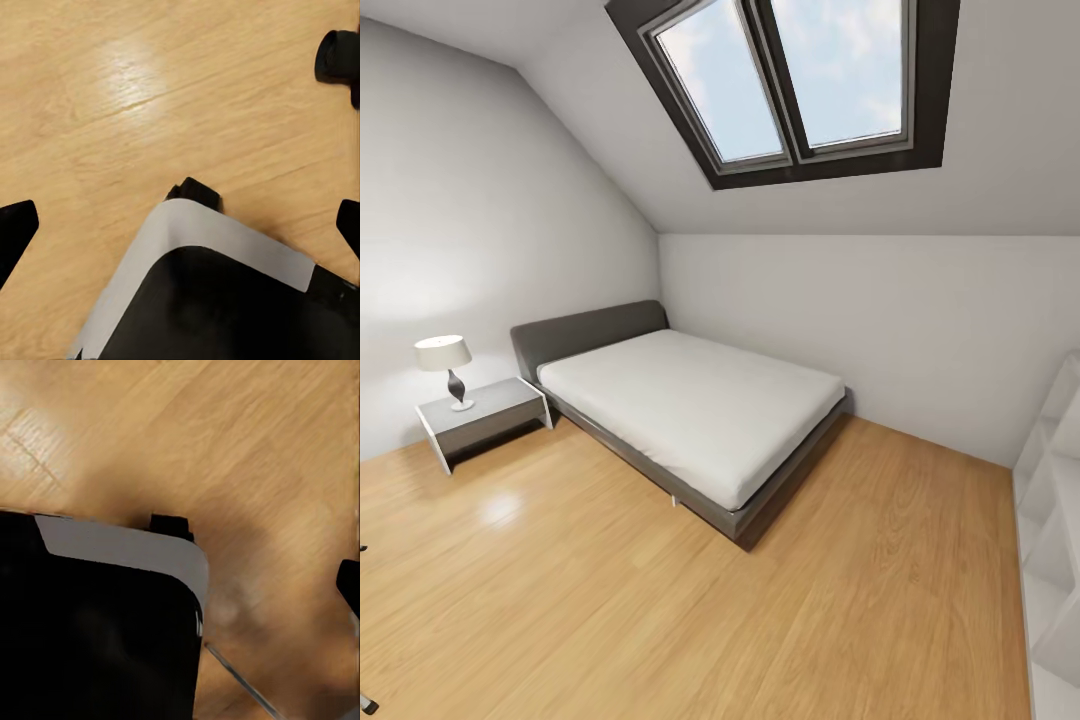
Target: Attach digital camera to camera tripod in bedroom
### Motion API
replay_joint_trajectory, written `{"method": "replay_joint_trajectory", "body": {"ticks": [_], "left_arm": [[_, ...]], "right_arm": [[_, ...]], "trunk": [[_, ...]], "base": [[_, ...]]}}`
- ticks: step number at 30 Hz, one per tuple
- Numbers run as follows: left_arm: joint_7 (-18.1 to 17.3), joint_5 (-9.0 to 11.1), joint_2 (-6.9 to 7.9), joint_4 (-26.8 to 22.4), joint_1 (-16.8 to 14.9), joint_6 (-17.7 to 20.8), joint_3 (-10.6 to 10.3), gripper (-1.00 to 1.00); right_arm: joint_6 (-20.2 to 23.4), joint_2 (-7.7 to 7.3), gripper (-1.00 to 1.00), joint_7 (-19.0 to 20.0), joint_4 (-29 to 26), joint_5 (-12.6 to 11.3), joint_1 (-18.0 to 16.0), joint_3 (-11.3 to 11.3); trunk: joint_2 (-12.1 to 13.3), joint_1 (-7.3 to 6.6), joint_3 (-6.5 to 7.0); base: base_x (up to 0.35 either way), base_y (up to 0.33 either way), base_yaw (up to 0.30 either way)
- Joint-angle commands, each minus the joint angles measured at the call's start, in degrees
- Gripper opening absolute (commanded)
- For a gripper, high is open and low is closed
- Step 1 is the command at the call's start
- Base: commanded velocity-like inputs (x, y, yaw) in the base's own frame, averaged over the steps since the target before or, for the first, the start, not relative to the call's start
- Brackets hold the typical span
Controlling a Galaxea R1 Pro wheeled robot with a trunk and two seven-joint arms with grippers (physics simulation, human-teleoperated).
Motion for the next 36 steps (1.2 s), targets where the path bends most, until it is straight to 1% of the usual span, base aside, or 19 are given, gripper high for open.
{"method": "replay_joint_trajectory", "body": {"ticks": [1, 5, 9, 11, 13, 14, 17, 18, 20, 23, 25, 28, 30, 33, 34, 36], "left_arm": [[0.9, 0.5, 0.46, -2.1, 0.0, 1.9, 0.0, 1.00], [3.9, 0.4, 1.95, -9.1, -0.2, 10.6, 0.0, 1.00], [6.4, 0.3, 2.74, -14.7, -1.0, 18.2, 0.0, 1.00], [7.2, 0.2, 2.95, -16.7, -2.3, 21.2, 0.0, 1.00], [7.6, 0.1, 3.06, -18.2, -4.2, 23.5, 0.0, 1.00], [8.0, 0.2, 3.12, -18.9, -6.7, 25.3, 0.0, 1.00], [8.1, 0.3, 3.08, -19.3, -10.9, 27.8, 0.0, 1.00], [8.0, 0.3, 2.93, -19.2, -13.9, 29.5, -0.1, 1.00], [7.8, 0.3, 2.70, -18.7, -17.1, 31.4, -0.2, 1.00], [7.7, 0.3, 2.07, -17.7, -22.1, 33.8, -0.3, 1.00], [7.6, 0.3, 1.40, -16.7, -25.3, 34.8, -0.3, 1.00], [7.6, 0.2, 0.19, -15.6, -29.4, 35.5, -0.4, 1.00], [7.6, 0.1, -0.70, -15.5, -31.2, 35.8, -0.5, 1.00], [7.7, -0.4, -2.12, -16.0, -32.8, 36.0, -0.5, 1.00], [7.8, -1.1, -3.11, -16.3, -33.4, 35.8, -0.6, 1.00], [7.9, -2.3, -4.00, -16.7, -33.8, 35.4, -0.8, 1.00]], "right_arm": [[1.4, 0.03, 1.00, -0.1, -2.6, 0.5, 0.0, -0.1], [7.8, 0.19, 1.00, -0.2, -12.5, 0.4, -0.2, -0.2], [14.2, 0.45, 1.00, -0.3, -20.1, 0.2, -1.7, -0.3], [16.8, 0.60, 1.00, -0.4, -22.5, 0.0, -3.4, -0.3], [18.9, 0.77, 1.00, -0.4, -24.0, -0.2, -5.9, -0.3], [20.2, 0.97, 1.00, -0.4, -24.4, -0.3, -9.0, -0.3], [21.4, 1.22, 1.00, -0.4, -23.0, -0.4, -14.0, -0.3], [21.7, 1.42, 1.00, -0.4, -21.1, -0.4, -17.6, -0.4], [21.9, 1.59, 1.00, -0.4, -18.8, -0.5, -21.3, -0.4], [21.8, 1.78, 1.00, -0.4, -15.5, -0.5, -26.5, -0.5], [21.6, 1.85, 1.00, -0.4, -14.0, -0.5, -29.2, -0.6], [21.1, 1.91, 1.00, -0.4, -12.6, -0.4, -31.9, -0.6], [20.9, 1.94, 1.00, -0.3, -12.2, -0.5, -33.0, -0.6], [20.7, 1.96, 1.00, -0.2, -11.8, -0.7, -33.9, -0.6], [20.2, 1.96, 1.00, -0.1, -11.5, -1.0, -34.2, -0.6], [19.2, 1.97, 1.00, -0.2, -11.3, -1.3, -34.4, -0.6]], "trunk": [[0.0, 0.00, -0.06], [0.0, 0.00, -0.06], [0.0, 0.00, -0.06], [0.0, 0.00, -0.06], [0.0, 0.00, -0.06], [0.0, 0.00, -0.06], [0.0, 0.00, -0.06], [0.0, 0.00, -0.06], [0.0, 0.00, -0.06], [0.0, 0.00, -0.06], [0.0, 0.00, -0.06], [0.0, 0.00, -0.06], [0.0, 0.00, -0.06], [0.0, 0.00, -0.06], [0.0, 0.00, -0.06], [0.0, 0.00, -0.06]], "base": [[0.000, 0.000, 0.000], [0.000, 0.000, 0.000], [0.000, 0.000, 0.000], [0.000, 0.000, 0.000], [0.000, 0.000, 0.000], [0.000, 0.000, 0.000], [0.000, 0.000, 0.000], [0.000, 0.000, 0.000], [0.000, 0.000, 0.000], [0.000, 0.000, 0.000], [0.000, 0.000, 0.000], [0.000, 0.000, 0.000], [0.000, 0.000, 0.000], [0.000, 0.000, 0.000], [0.000, 0.000, 0.000], [0.000, 0.000, 0.000]]}}
